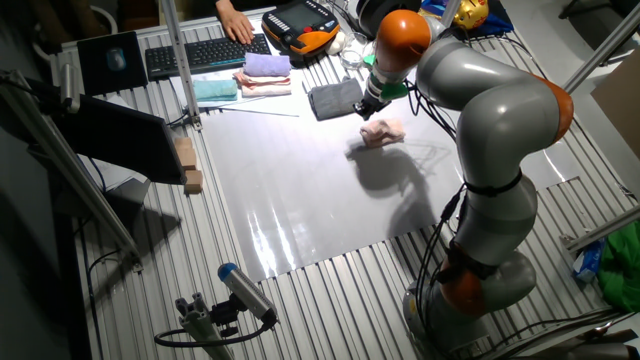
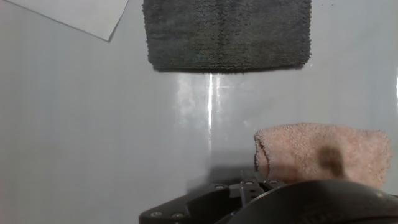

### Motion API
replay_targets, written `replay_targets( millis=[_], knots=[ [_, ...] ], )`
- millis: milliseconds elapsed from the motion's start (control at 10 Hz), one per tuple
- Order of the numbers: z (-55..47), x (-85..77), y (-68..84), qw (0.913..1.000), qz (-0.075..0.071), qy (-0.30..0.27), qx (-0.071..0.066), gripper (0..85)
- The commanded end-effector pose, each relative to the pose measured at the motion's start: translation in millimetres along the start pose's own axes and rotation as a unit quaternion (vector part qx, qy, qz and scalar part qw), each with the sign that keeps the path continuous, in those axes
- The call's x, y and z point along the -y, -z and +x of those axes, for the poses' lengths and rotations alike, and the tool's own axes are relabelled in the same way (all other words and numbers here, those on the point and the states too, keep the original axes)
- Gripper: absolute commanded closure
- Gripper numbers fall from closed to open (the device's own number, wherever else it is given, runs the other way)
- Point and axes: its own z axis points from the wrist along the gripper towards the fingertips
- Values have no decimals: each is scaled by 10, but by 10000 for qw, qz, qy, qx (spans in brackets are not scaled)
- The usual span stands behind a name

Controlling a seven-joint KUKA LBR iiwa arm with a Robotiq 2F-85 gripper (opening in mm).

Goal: Clean the table with a cloth

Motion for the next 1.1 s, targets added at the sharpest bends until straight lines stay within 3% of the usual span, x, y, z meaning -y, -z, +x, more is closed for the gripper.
replay_targets(
  millis=[0, 1000],
  knots=[
    [7, 0, 3, 10000, 12, 1, -1, 850],
    [24, -7, -14, 10000, 35, 11, -2, 850]
  ],
)
